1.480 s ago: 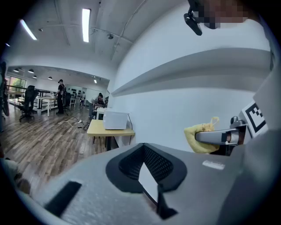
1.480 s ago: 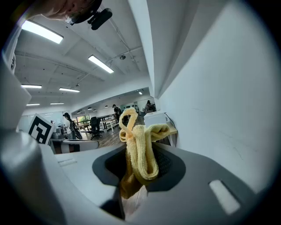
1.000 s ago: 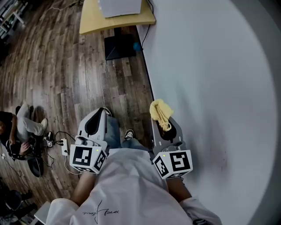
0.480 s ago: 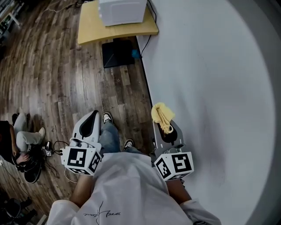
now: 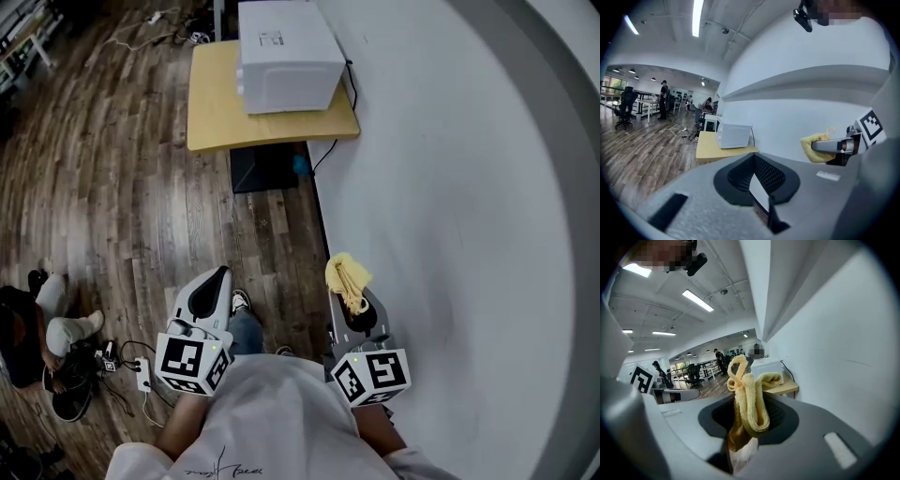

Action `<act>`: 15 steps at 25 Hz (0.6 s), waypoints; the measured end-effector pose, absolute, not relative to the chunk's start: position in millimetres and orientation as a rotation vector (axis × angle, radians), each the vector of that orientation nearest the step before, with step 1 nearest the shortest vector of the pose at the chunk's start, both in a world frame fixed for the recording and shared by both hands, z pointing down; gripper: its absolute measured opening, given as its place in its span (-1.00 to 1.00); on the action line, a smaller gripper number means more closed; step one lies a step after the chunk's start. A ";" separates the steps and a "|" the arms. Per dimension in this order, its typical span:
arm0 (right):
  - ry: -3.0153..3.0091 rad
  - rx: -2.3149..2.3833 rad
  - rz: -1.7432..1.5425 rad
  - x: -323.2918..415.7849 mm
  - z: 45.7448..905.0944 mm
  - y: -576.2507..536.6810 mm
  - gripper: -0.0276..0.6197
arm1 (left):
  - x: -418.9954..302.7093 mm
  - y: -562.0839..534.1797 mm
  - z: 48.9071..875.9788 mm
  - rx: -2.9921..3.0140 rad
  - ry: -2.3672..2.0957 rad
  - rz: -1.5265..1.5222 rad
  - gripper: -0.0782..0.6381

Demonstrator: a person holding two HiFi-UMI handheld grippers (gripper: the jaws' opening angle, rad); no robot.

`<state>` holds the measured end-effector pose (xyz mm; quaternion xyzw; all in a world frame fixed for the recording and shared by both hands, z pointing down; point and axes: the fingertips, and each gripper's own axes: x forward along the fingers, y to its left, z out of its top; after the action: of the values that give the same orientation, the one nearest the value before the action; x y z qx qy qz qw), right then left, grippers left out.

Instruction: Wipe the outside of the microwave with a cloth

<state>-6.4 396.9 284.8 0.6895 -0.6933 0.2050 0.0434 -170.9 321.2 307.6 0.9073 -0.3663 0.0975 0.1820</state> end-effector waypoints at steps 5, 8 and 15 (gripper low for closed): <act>-2.131 2.134 0.559 -20.3 276.7 348.3 -0.55 | -178.4 281.8 305.2 2.614 -0.973 0.281 -0.79; -2.162 2.119 0.492 -30.9 272.6 320.3 -0.55 | -179.8 258.5 304.7 2.639 -0.945 0.287 -0.79; -2.127 2.128 0.465 -47.5 269.6 281.5 -0.55 | -197.3 214.5 300.1 2.666 -0.966 0.264 -0.81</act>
<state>-47.5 281.5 269.6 0.6983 -0.6977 0.1527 0.0485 -197.3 214.5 300.1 0.9261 -0.3354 0.0917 0.1464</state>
